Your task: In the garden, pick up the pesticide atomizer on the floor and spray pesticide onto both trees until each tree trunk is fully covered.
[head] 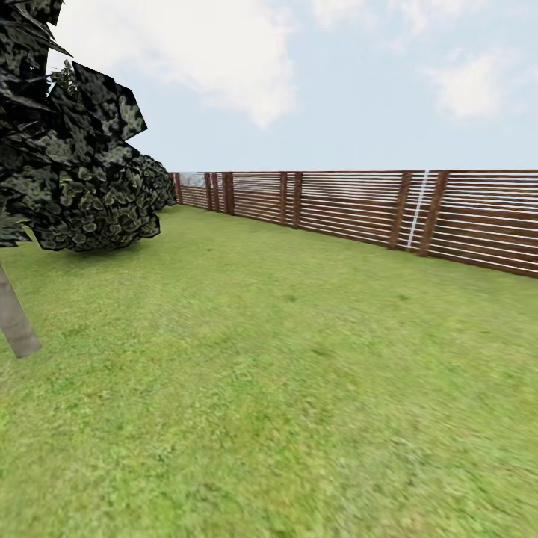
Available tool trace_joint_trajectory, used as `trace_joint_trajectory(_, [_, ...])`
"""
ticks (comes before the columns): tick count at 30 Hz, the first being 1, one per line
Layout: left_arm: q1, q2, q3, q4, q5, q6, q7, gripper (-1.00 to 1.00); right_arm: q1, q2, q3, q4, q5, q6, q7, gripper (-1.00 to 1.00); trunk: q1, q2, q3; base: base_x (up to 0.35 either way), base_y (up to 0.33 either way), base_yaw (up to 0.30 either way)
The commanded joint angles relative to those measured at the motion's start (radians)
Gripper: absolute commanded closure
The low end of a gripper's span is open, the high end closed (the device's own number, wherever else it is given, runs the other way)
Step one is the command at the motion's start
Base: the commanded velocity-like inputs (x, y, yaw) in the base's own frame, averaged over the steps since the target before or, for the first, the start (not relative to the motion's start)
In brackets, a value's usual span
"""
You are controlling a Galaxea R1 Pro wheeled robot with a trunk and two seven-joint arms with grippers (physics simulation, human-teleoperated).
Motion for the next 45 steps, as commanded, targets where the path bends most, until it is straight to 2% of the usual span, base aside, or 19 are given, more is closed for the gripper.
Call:
trace_joint_trajectory(1, [-0.006,0.006,0.006,-0.002,0.002,-0.006,-0.006,-1.0,0.001,-0.006,0.006,0.005,0.006,0.003,0.006,-1.0,0.0,0.0,0.0,0.0,0.0,0.0])
trace_joint_trajectory(3, [-0.006,0.011,0.007,-0.002,0.002,-0.006,-0.006,-1.0,0.001,-0.015,0.009,0.005,0.009,0.003,0.017,-1.0,0.0,0.0,0.0,0.0,0.0,0.0])
trace_joint_trajectory(27, [-0.006,0.011,0.007,-0.002,0.002,-0.006,-0.006,-1.0,0.001,-0.015,0.009,0.005,0.009,0.003,0.018,-1.0,0.0,0.0,0.0,0.0,0.0,0.0])
trace_joint_trajectory(30, [-0.006,0.018,0.004,-0.002,0.002,-0.007,-0.007,-1.0,0.001,-0.02,0.01,0.003,0.006,0.003,0.01,-1.0,0.0,0.0,0.0,0.0,0.0,0.007])
trace_joint_trajectory(45, [-0.006,0.023,0.003,-0.002,0.002,-0.014,-0.006,-1.0,0.001,-0.023,0.008,0.002,0.002,0.003,0.005,-1.0,0.0,0.0,0.0,0.0,0.0,0.22])
